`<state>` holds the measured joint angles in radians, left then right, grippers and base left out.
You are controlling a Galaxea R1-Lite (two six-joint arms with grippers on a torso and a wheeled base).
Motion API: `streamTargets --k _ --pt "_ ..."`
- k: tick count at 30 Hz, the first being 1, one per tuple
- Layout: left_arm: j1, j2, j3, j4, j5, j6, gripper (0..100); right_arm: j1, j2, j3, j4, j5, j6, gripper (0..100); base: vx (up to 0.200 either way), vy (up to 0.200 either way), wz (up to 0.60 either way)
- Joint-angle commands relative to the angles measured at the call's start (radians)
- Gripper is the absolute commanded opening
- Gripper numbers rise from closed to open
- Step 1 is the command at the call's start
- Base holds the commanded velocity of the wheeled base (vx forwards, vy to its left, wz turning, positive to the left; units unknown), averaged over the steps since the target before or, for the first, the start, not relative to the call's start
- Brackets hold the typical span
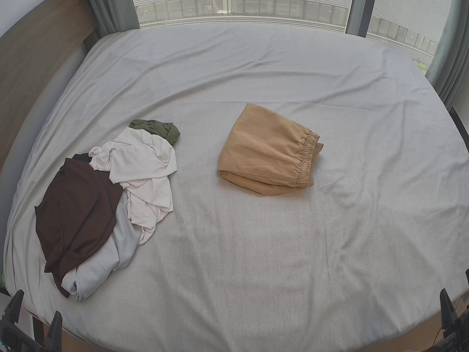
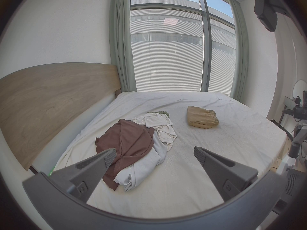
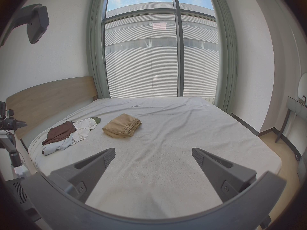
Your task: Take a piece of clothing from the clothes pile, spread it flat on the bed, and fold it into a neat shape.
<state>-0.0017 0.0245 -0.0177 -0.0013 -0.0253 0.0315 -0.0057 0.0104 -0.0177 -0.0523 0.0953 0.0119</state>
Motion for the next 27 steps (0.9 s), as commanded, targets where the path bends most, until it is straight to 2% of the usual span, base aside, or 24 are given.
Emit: streamTargets --k 1,2,5,9,10,12,19,22,23,24,25,27 --pt "0.005 -0.024 0.018 0.003 -0.002 -0.007 100 0.001 -0.01 0.018 -0.004 0.053 0.008 100 0.0 0.0 0.0" --pt "0.005 -0.024 0.018 0.003 -0.002 -0.007 100 0.001 -0.01 0.018 -0.004 0.053 0.008 100 0.0 0.0 0.0" --pt "0.006 -0.024 0.018 0.001 -0.005 -0.021 100 0.0 -0.009 0.018 -0.004 -0.025 -0.017 100 0.0 0.0 0.0" --pt "0.005 -0.024 0.018 0.001 -0.004 -0.025 100 0.001 -0.01 0.018 -0.003 -0.019 -0.03 100 0.0 0.0 0.0" --pt "0.005 -0.024 0.018 0.001 -0.004 -0.027 100 0.001 -0.01 0.018 0.0 0.017 -0.015 100 0.0 0.0 0.0" --pt "0.005 -0.024 0.018 0.001 -0.002 -0.03 100 0.003 -0.009 0.016 0.006 0.043 -0.009 100 0.0 0.0 0.0" --pt "0.005 -0.024 0.018 0.001 -0.002 -0.033 100 -0.002 -0.01 0.018 -0.007 -0.005 -0.076 100 0.0 0.0 0.0" --pt "0.005 -0.024 0.018 0.001 0.005 -0.038 100 -0.003 -0.009 0.018 -0.006 0.043 -0.089 100 0.0 0.0 0.0" --pt "0.005 -0.024 0.018 0.001 0.007 -0.042 100 -0.003 -0.006 0.013 0.014 0.124 -0.082 100 0.0 0.0 0.0" --pt "0.005 -0.024 0.018 0.001 0.007 -0.042 100 -0.002 0.0 0.007 0.031 0.153 -0.058 100 0.0 0.0 0.0" --pt "0.005 -0.024 0.018 0.001 0.007 -0.041 100 0.0 0.003 -0.004 0.062 0.152 -0.023 100 0.0 0.0 0.0" --pt "0.005 -0.024 0.018 0.001 0.007 -0.038 100 -0.005 0.011 -0.015 0.085 0.144 -0.029 100 0.0 0.0 0.0"
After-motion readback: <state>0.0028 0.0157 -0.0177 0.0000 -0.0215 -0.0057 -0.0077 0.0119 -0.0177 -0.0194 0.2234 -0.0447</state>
